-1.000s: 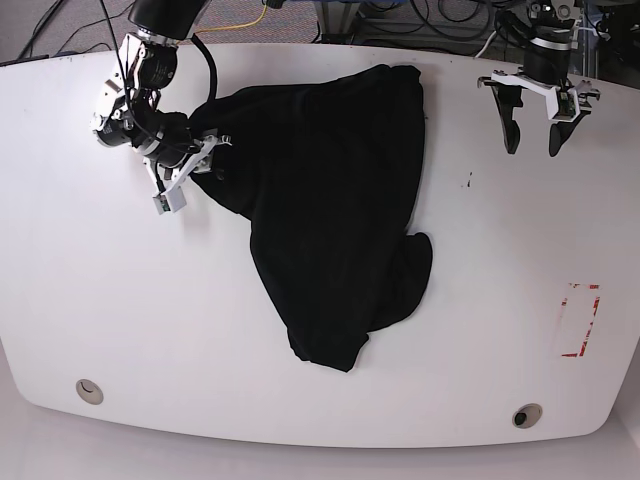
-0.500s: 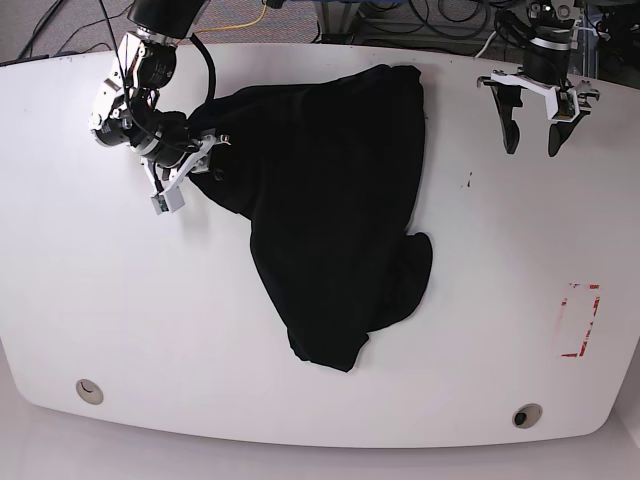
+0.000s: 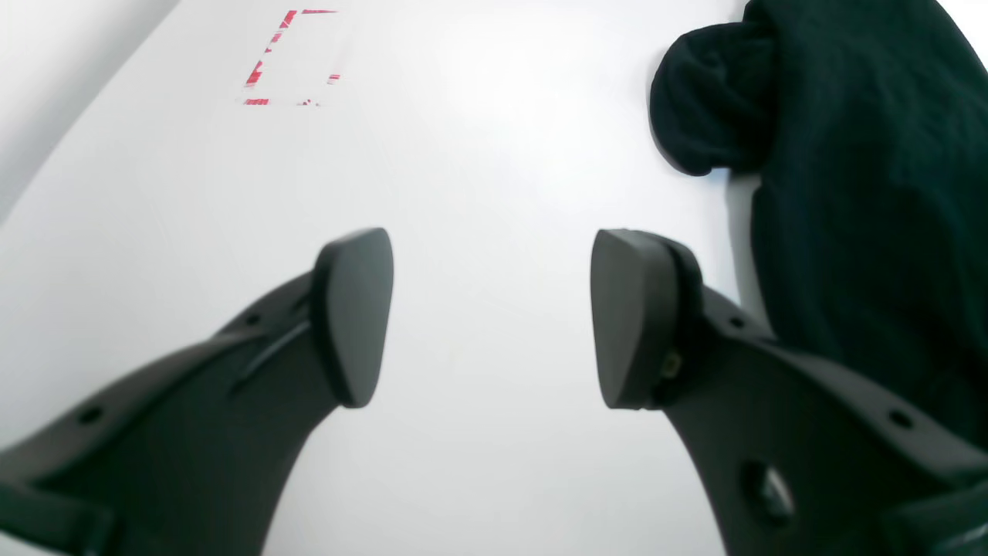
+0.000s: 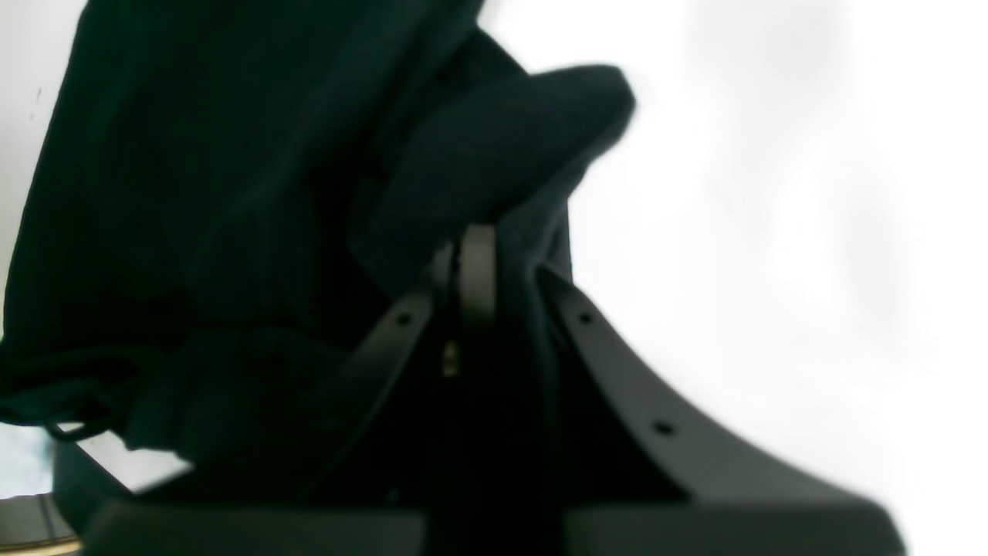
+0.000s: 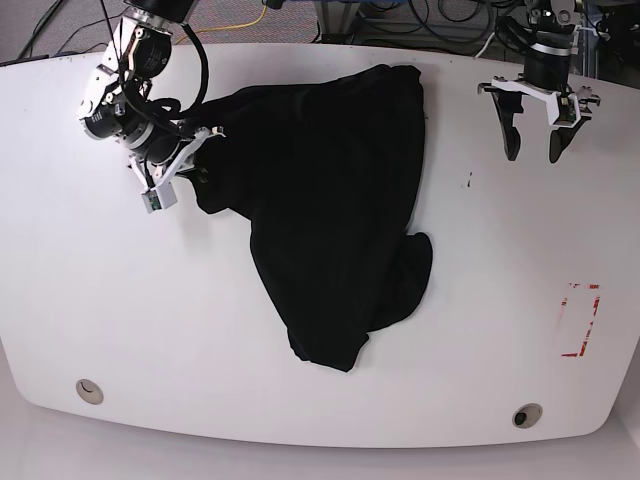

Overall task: Layout the t-shirt on the table in an organized manner, then fold the t-shirt properly
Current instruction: 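Reach the left gripper to the shirt's opposite edge and grasp it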

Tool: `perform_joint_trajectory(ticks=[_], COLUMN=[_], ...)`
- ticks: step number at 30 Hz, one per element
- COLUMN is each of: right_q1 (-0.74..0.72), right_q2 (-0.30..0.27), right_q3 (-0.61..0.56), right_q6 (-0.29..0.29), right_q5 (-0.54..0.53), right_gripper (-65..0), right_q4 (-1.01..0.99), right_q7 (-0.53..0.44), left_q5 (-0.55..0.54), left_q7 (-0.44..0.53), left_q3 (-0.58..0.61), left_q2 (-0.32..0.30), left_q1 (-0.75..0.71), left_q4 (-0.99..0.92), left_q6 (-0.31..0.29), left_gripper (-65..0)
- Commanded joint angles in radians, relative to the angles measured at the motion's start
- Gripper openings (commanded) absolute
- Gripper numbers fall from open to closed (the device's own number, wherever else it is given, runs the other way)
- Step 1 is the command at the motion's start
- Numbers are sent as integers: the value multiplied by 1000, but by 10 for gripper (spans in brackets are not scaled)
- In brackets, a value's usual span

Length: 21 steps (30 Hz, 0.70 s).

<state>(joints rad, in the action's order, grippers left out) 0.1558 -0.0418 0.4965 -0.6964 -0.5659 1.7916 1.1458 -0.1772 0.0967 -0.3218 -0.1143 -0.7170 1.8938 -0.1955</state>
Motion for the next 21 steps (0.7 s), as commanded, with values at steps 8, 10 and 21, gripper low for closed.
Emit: perform_joint_trajectory(ticks=[8, 10, 21], right_q1=[3, 3, 17], right_q2=[-8, -8, -8], right_q3=[1, 1, -6], right_q6=[-2, -2, -2], right_q5=[-19, -19, -19], right_gripper=[-650, -650, -650], right_q4=[96, 113, 156], right_q7=[-16, -14, -14], left_q5=[-6, -8, -84], left_q7=[-79, -124, -449], left_q3=[8, 8, 10], left_q2=[-6, -6, -2], left_q1=[64, 101, 394], left_q4=[22, 22, 13], left_q6=[3, 3, -89], left_gripper=[-272, -272, -272])
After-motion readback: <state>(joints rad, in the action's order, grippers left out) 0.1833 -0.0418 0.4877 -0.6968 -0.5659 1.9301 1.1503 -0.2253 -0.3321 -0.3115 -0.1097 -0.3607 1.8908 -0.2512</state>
